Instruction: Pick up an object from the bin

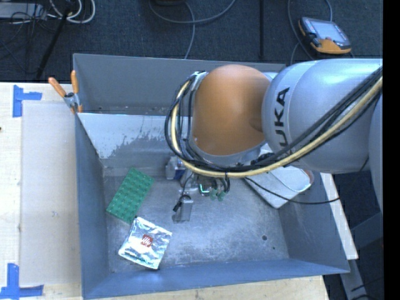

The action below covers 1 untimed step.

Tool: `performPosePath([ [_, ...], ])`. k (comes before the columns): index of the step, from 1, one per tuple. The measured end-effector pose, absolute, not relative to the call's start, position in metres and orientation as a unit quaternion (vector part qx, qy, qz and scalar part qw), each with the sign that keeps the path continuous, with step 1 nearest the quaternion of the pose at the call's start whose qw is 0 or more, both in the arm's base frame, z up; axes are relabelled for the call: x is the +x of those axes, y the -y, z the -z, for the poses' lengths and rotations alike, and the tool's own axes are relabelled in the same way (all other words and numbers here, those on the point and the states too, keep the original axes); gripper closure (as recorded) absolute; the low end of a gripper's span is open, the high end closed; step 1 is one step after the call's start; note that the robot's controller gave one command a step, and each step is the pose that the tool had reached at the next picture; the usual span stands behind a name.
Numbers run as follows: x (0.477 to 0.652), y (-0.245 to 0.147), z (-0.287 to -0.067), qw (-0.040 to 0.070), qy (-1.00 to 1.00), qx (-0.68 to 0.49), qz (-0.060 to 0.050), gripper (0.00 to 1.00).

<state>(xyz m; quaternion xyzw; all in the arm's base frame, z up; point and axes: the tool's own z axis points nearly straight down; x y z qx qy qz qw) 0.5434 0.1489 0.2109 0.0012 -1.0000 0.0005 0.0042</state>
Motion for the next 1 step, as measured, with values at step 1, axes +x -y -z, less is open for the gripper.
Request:
performPosePath([
  [1,0.5935,-0.2071,-0.0667,0.000,0.991,0.130,0.001,0.00],
])
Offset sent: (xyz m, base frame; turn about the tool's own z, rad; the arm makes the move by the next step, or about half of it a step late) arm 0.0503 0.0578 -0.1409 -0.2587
